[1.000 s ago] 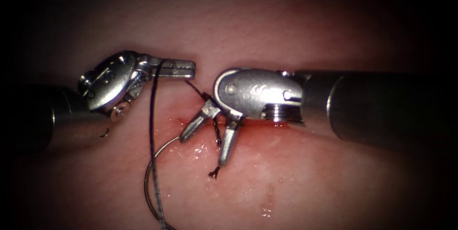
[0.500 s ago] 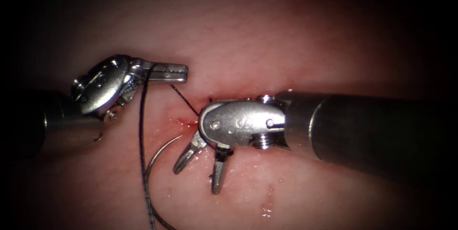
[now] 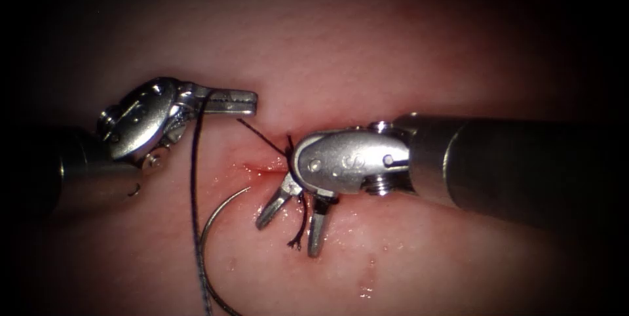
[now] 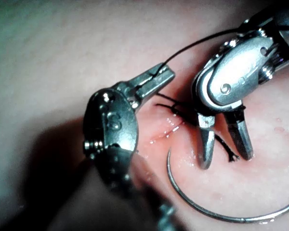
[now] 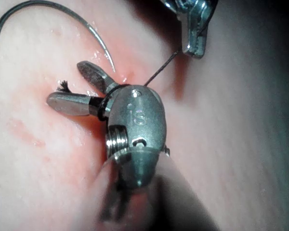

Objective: Wound Closure
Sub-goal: With the right hand grasp the tail end of the suture, then kie the knot by pulling the suture up with the right and down with the left

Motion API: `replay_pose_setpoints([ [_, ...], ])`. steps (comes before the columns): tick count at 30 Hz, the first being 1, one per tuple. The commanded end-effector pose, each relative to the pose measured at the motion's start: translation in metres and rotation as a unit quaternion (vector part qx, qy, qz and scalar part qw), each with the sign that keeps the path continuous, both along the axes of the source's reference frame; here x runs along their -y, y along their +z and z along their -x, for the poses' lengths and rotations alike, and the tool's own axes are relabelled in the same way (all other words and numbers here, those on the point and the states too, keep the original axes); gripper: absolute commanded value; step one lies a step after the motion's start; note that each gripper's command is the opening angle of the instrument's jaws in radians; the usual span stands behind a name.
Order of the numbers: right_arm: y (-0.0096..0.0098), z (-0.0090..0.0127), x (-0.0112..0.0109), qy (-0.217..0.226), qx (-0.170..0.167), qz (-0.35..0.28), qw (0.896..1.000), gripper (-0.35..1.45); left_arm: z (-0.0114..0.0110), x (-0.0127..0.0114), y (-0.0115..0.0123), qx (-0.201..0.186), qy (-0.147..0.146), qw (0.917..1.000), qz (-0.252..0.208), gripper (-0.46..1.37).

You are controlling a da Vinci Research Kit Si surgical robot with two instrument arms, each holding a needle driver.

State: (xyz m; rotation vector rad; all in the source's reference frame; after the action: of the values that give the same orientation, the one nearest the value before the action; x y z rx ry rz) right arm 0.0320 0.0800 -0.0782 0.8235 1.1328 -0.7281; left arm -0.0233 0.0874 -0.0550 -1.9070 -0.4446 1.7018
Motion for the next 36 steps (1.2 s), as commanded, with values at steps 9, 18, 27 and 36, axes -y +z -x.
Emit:
replay_pose_setpoints([
  [9, 0.0010, -0.0001, 0.0006, -0.015, 0.014, 0.033, 0.999, 0.71, -0.0003, 0.0001, -0.0001, 0.004, 0.005, 1.0000, 0.001, -0.35],
  [18, 0.0013, 0.0000, 0.0003, -0.033, 0.013, 0.035, 0.999, -0.35, -0.0004, 0.0003, -0.0001, 0.004, 0.006, 1.0000, -0.002, -0.35],
  [27, 0.0011, 0.0002, -0.0008, -0.026, 0.020, 0.016, 0.999, -0.35, -0.0004, 0.0006, -0.0002, 0.004, 0.005, 1.0000, -0.002, -0.35],
  [36, 0.0007, 0.0014, -0.0034, 0.052, 0.024, -0.044, 0.997, -0.35, -0.0006, 0.0024, -0.0009, 0.007, 0.010, 0.9999, -0.004, -0.35],
])
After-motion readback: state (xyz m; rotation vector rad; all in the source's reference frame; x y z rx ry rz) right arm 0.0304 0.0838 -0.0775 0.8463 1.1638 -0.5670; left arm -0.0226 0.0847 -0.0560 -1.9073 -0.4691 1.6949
